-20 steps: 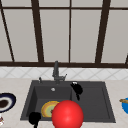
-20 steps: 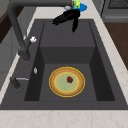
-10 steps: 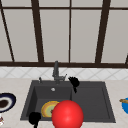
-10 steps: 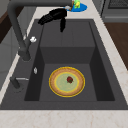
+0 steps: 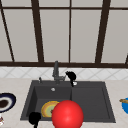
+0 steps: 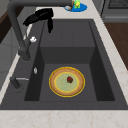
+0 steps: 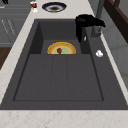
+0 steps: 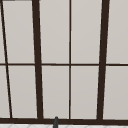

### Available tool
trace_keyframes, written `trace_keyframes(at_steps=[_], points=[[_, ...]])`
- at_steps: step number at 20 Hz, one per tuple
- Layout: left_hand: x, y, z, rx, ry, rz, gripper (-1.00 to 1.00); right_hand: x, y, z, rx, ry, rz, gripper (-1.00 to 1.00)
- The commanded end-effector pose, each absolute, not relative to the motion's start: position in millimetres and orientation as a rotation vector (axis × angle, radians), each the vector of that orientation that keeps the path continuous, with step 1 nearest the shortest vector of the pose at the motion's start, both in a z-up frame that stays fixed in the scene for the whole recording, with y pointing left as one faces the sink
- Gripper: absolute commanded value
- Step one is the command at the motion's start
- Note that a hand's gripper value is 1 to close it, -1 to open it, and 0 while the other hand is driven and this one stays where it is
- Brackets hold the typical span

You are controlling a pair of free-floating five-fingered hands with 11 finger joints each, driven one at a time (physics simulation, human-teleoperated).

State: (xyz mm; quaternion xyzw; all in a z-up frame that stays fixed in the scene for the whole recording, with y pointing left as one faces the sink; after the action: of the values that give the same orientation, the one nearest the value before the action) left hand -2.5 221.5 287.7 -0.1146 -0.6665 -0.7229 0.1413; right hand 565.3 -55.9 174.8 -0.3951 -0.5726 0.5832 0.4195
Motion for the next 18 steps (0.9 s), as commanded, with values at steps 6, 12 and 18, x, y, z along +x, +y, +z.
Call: trace_keyframes(at_steps=[6, 12, 18], points=[[-2, 221, 288, -0.331, -1.924, -2.087, 0.00, 624, -28, 170, -0.913, -1.346, 1.511, -1.00], [-2, 221, 288, -0.331, -1.924, -2.087, 0.00, 651, -17, 174, -0.808, -1.236, 1.563, -1.00], [-2, 221, 288, -0.331, -1.924, -2.087, 0.00, 662, -14, 178, -0.722, -1.156, 1.580, -1.00]])
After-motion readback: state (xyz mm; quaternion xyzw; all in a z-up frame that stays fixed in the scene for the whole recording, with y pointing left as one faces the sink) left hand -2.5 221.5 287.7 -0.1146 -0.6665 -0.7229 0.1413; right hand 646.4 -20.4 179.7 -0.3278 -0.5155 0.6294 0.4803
